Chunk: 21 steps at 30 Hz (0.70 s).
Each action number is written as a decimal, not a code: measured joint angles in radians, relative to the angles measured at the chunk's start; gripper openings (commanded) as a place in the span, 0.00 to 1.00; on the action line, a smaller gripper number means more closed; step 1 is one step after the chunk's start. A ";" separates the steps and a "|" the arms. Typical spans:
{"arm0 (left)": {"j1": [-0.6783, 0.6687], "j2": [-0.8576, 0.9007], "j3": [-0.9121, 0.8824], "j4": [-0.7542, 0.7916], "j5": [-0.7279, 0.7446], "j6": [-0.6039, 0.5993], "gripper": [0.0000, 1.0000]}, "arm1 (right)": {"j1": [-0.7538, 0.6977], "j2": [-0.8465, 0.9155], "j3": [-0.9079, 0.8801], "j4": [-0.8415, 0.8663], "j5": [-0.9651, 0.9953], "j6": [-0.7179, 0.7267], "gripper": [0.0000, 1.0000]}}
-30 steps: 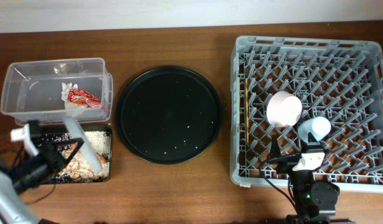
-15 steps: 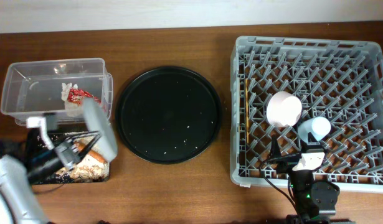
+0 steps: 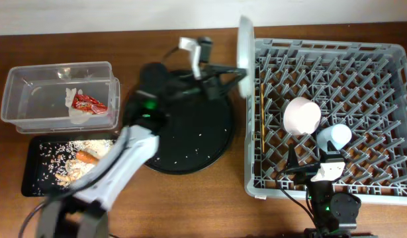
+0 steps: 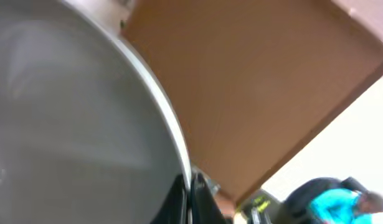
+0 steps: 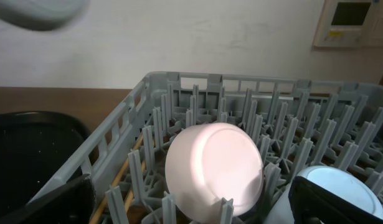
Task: Sort waste into correct bins and load items into the dishwasher rack
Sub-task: 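Carry the emptied white bowl with the left gripper into the rack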
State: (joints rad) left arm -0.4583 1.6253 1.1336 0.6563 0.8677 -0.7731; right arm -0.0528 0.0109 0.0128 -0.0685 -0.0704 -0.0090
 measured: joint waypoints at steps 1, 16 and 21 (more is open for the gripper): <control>-0.040 0.065 -0.002 0.088 -0.037 -0.090 0.00 | 0.000 -0.001 0.000 0.000 0.000 0.000 0.98; -0.070 0.265 0.002 -0.524 -0.130 0.041 0.99 | 0.000 0.001 0.000 0.000 0.000 0.000 0.98; 0.022 -0.106 0.087 -1.157 -0.334 0.340 0.99 | 0.000 0.001 0.000 0.000 0.000 0.001 0.98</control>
State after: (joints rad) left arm -0.4366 1.5196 1.2205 -0.5003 0.5335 -0.4328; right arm -0.0528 0.0120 0.0128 -0.0685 -0.0700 -0.0082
